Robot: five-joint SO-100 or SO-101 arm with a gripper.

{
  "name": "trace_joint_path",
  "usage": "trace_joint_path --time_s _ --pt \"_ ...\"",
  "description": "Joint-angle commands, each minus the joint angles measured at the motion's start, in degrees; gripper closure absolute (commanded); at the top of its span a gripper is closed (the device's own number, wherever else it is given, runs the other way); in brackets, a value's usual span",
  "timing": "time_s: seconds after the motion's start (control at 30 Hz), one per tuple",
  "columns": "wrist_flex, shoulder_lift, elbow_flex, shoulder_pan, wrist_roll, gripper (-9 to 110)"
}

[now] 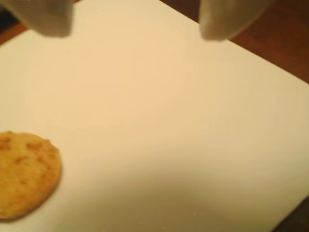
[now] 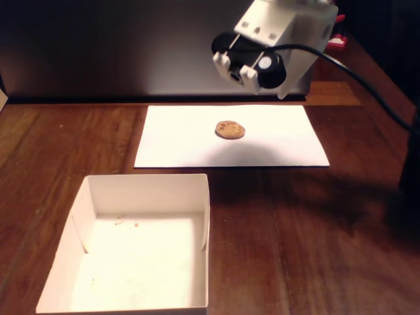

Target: Grasp a mini cookies block and put it in the white box.

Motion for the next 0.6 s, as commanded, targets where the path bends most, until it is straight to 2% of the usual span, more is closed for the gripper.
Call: trace_joint_path --time_s 0.0,0.23,0.57 --pt "-1.0 -1.0 -7.6 0.3 0.5 82" --pt "-0.4 -8.5 -13.2 -1.4 0.3 70" --pt "7.7 -20.3 -30.6 1.8 2.3 67"
